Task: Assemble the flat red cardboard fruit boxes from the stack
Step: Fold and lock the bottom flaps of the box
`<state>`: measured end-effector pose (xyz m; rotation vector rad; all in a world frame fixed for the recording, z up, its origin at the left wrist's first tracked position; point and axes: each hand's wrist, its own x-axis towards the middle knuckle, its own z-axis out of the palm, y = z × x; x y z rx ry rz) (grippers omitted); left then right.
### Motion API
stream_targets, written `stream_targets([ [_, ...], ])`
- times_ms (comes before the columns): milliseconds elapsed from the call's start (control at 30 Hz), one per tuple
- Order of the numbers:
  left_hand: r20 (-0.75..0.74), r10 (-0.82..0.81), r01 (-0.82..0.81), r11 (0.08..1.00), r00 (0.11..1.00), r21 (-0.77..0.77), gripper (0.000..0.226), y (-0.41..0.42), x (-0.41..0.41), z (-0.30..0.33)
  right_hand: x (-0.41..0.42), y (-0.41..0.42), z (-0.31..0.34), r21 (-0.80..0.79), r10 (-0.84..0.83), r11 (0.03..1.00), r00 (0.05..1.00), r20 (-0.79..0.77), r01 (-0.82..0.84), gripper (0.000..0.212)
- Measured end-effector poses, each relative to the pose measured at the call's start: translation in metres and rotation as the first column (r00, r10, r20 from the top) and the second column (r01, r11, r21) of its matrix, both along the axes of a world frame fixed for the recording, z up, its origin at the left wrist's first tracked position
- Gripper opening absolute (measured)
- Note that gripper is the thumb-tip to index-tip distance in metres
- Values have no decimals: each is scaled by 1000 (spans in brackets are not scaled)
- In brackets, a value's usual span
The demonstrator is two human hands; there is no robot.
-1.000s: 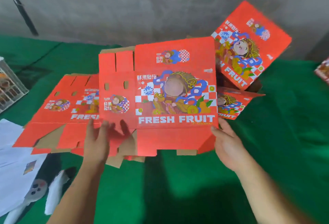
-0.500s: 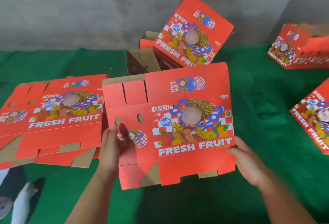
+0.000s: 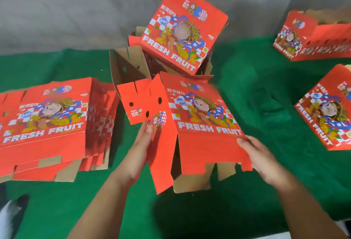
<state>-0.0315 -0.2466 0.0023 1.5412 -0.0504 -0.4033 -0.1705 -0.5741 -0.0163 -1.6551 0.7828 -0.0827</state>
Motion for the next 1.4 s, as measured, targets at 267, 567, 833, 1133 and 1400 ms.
stream_targets([
  [267,-259,31,-62,992,965,-112,69,-5,-19,2,-6,-34,38,369,36,920,967,251,-130,84],
  [567,-48,280,-277,959,959,63,92,-22,-27,24,18,3,65,172,294,925,925,240,-339,84],
  [833,462,202,-329,920,864,213,78,-13,-29,47,42,-1,116,32,292,956,955,-53,-291,76],
  [1133,527,266,-439,868,807,234,76,-15,-19,28,68,20,72,-339,225,921,973,60,-192,74],
  [1400,349,488,-560,815,800,145,90,-56,-8,39,86,6,45,-634,126,748,897,425,195,34],
])
